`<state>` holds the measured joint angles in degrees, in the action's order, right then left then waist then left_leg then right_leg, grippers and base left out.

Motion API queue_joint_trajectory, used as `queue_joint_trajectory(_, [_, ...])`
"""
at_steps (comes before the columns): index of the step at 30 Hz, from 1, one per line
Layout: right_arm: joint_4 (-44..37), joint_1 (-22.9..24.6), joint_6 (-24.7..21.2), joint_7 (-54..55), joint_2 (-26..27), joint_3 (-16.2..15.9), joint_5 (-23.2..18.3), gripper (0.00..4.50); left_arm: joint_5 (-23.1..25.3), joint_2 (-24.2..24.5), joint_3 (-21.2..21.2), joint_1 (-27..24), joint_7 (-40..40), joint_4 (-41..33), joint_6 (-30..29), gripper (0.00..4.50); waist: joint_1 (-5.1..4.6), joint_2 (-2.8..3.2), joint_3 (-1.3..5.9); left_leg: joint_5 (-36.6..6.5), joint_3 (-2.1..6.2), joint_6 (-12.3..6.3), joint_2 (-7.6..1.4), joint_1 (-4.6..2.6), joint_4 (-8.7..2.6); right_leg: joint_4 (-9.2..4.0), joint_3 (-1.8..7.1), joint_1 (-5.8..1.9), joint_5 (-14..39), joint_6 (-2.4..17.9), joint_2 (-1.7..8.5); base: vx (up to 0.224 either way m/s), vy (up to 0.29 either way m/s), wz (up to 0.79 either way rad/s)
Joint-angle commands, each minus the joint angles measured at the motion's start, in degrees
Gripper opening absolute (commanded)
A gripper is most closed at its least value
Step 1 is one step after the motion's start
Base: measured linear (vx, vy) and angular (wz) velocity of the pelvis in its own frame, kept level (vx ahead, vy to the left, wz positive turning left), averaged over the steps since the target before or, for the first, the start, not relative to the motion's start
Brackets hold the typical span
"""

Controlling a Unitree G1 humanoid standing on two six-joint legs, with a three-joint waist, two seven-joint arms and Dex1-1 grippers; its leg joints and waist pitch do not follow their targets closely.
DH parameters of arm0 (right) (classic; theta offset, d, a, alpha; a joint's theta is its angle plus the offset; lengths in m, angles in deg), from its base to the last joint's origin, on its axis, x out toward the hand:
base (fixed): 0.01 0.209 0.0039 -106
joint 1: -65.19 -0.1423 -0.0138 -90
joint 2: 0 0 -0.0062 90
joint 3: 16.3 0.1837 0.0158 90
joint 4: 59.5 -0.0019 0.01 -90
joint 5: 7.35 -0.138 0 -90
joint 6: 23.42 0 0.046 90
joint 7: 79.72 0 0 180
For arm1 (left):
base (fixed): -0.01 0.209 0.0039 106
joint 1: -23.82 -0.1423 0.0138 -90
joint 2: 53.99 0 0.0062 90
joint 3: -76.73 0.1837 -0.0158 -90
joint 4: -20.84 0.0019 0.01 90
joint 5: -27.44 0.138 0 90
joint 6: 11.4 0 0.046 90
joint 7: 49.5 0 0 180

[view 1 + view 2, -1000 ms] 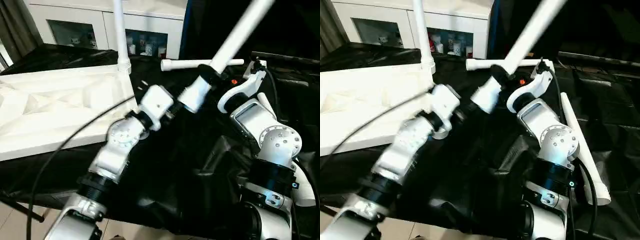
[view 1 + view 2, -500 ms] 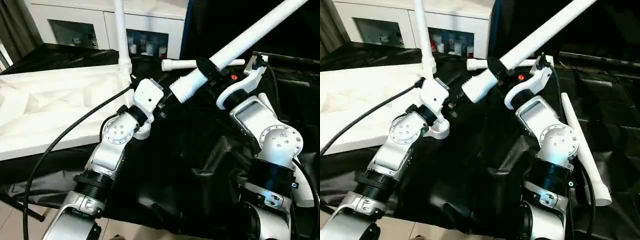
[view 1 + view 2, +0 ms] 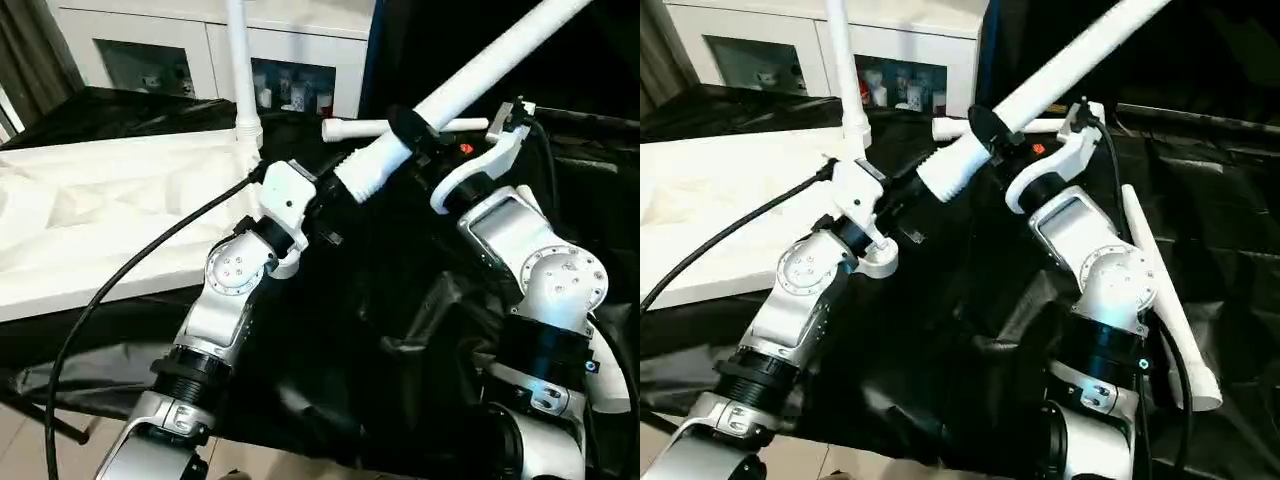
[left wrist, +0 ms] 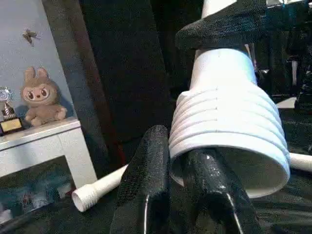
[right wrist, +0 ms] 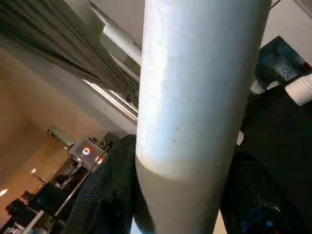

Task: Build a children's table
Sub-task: Pick table leg

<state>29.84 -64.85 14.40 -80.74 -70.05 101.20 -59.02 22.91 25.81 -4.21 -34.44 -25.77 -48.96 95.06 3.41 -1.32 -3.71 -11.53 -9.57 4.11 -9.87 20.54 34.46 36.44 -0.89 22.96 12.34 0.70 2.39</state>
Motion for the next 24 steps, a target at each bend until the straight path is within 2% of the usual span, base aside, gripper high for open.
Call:
queue_joint_trajectory(1, [4.7, 3.8, -2.2, 2.1, -2.0, -0.3, 3.7, 2.44, -2.5, -0.8, -3.3, 3.4, -0.9, -5.6, 3.7, 0.23, 0.23, -0.34, 4.54, 0.8, 0.28, -0.4, -2.2, -0.09, -3.39, -3.24, 2.56, -3.99, -5.9, 10.8, 4.52, 0.0, 0.0, 0.0])
queue_joint_trajectory(6, [4.7, 4.4, -3.8, 1.4, -3.8, -1.3, 2.9, 2.78, -3.0, -0.9, -4.9, 4.0, -2.6, -4.6, 2.7, 0.16, 0.37, -0.39, 4.6, 1.4, 0.23, -0.54, -2.14, -0.05, -3.29, -3.17, 2.58, -4.05, -7.3, 11.2, 4.45, 0.0, 0.0, 0.0])
queue_joint_trajectory(7, [4.4, 5.0, -4.6, 1.0, -5.2, -2.4, 3.1, 2.98, -3.0, -0.8, -5.9, 4.4, -3.9, -3.8, 1.9, 0.15, 0.41, 0.0, 4.61, 1.3, 0.28, -0.34, -2.16, -0.12, -3.28, -3.2, 2.51, -4.02, -7.3, 11.2, 4.42, 0.0, 0.0, 0.0])
queue_joint_trajectory(8, [4.1, 5.3, -5.0, 0.7, -5.9, -2.7, 3.2, 3.07, -3.1, -0.7, -6.1, 4.5, -4.1, -3.5, 1.7, 0.15, 0.4, -0.21, 4.6, 1.3, 0.29, -0.32, -2.11, -0.08, -3.27, -3.19, 2.52, -4.18, -7.5, 11.1, 4.31, 0.0, 0.0, 0.0])
queue_joint_trajectory(10, [3.6, 5.9, -5.9, 0.0, -7.0, -2.9, 3.1, 3.18, -2.8, -0.4, -6.6, 4.7, -4.9, -2.8, 1.4, 0.12, 0.4, -0.1, 4.61, 1.2, 0.3, -0.19, -2.07, -0.01, -3.22, -3.18, 2.53, -4.22, -7.7, 11.0, 4.34, 0.0, 0.0, 0.0])
queue_joint_trajectory(11, [3.1, 6.4, -6.4, -0.6, -7.7, -3.2, 3.0, 3.19, -2.7, -0.4, -6.9, 4.8, -5.4, -2.4, 1.1, 0.1, 0.31, -0.26, 4.6, 0.7, 0.32, -0.19, -1.99, 0.08, -3.21, -3.23, 2.53, -4.42, -7.4, 11.0, 4.31, 0.0, 0.0, 0.0])
queue_joint_trajectory(12, [2.4, 7.0, -6.9, -1.4, -8.7, -3.9, 2.9, 3.19, -2.7, -0.5, -7.4, 4.8, -6.1, -2.1, 1.0, 0.03, 0.35, -0.07, 4.56, 0.7, 0.36, 0.08, -1.91, 0.09, -3.17, -3.34, 2.54, -4.45, -6.9, 11.0, 4.28, 0.0, 0.0, 0.0])
queue_joint_trajectory(15, [1.2, 8.0, -7.5, -1.9, -9.7, -4.9, 2.9, 3.19, -2.7, -0.6, -8.0, 4.9, -7.0, -1.6, 0.8, 0.03, 0.4, -0.33, 4.66, 0.8, 0.4, 0.26, -1.84, 0.31, -3.1, -3.32, 2.54, -4.64, -7.3, 11.6, 4.35, 0.0, 0.0, 0.0])
queue_joint_trajectory(19, [0.8, 8.8, -7.0, -2.2, -10.6, -6.0, 2.5, 3.19, -1.6, -0.5, -8.4, 5.1, -8.5, -0.8, 0.4, 0.03, 0.39, -0.19, 4.62, 0.8, 0.37, -0.54, -2.05, 0.0, -3.02, -3.37, 2.47, -4.26, -6.0, 11.3, 4.26, 0.0, 0.0, 0.0])
queue_joint_trajectory(21, [-0.7, 9.9, -6.1, -4.1, -12.1, -7.8, 4.0, 3.19, 1.0, 0.1, -9.4, 5.8, -12.5, 1.4, -1.8, 0.03, 0.42, -0.19, 4.57, 0.6, 0.41, -0.57, -2.17, 0.01, -3.09, -3.37, 2.4, -4.18, -5.8, 11.3, 4.26, 0.0, 0.0, 0.0])
queue_joint_trajectory(22, [-1.0, 10.2, -5.9, -4.5, -12.4, -8.1, 4.4, 3.19, 1.2, 0.3, -9.6, 6.0, -12.8, 2.0, -1.9, 0.03, 0.41, -0.45, 4.56, 0.2, 0.44, -0.62, -2.14, 0.04, -3.06, -3.42, 2.42, -4.32, -5.6, 11.0, 4.3, 0.0, 0.0, 0.0])
queue_joint_trajectory(23, [-2.0, 10.9, -4.9, -5.6, -13.1, -9.1, 5.6, 3.19, 1.4, 0.7, -9.8, 6.7, -12.8, 3.7, -2.7, 0.03, 0.44, -0.35, 4.55, 0.2, 0.43, -0.64, -2.12, 0.0, -3.08, -3.47, 2.43, -4.25, -5.2, 10.9, 4.37, 0.0, 0.0, 0.0])
queue_joint_trajectory(24, [-2.5, 11.3, -4.2, -6.2, -13.4, -9.6, 6.4, 3.19, 1.4, 0.9, -9.8, 7.1, -12.5, 4.6, -3.2, 0.03, 0.52, -0.61, 4.52, 0.0, 0.35, -0.6, -1.98, -0.01, -3.06, -3.65, 2.48, -4.27, -4.5, 10.3, 4.26, 0.0, 0.0, 0.0])
